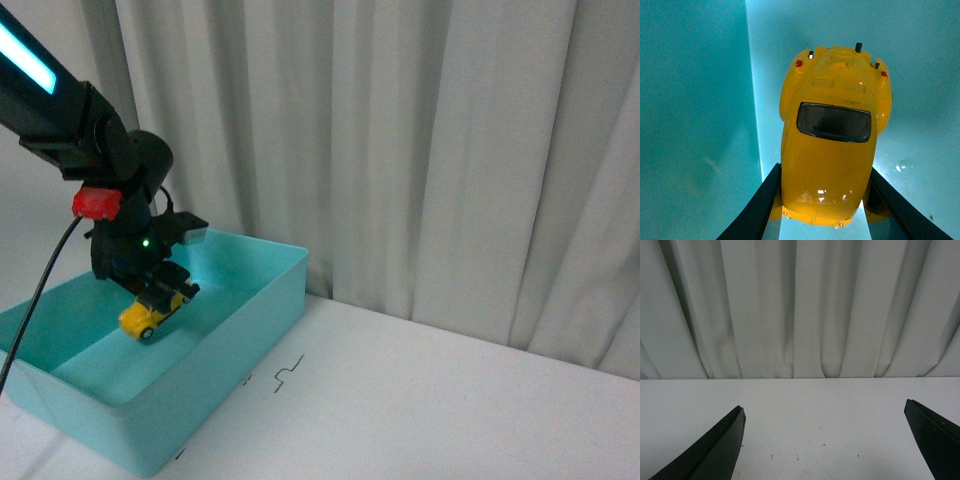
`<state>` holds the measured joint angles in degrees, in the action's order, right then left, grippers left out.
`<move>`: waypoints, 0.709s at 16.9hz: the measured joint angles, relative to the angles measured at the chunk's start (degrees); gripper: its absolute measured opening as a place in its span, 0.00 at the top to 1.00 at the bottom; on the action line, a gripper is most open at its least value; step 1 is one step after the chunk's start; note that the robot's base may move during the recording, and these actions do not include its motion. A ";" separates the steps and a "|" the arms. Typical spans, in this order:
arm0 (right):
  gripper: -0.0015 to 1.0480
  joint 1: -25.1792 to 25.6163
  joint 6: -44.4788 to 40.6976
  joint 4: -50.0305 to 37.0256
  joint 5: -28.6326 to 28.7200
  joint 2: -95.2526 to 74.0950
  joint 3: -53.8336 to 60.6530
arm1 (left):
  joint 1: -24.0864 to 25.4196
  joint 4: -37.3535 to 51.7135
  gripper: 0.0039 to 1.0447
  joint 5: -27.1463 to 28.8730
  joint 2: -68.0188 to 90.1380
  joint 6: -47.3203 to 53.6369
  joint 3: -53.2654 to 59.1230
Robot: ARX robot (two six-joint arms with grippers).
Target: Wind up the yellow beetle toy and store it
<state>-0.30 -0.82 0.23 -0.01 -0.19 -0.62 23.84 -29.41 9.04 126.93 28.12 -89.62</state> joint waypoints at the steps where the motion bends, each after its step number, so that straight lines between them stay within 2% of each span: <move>1: 0.06 0.00 0.00 0.00 0.00 0.00 0.00 | 0.24 1.07 0.63 0.28 0.42 -0.37 1.33; 12: 0.06 0.00 0.00 0.00 0.00 0.00 0.00 | -0.11 11.21 0.63 2.19 1.64 -0.72 7.43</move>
<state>-0.30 -0.82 0.23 -0.01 -0.19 -0.62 23.73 -18.20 11.22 128.57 27.40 -82.19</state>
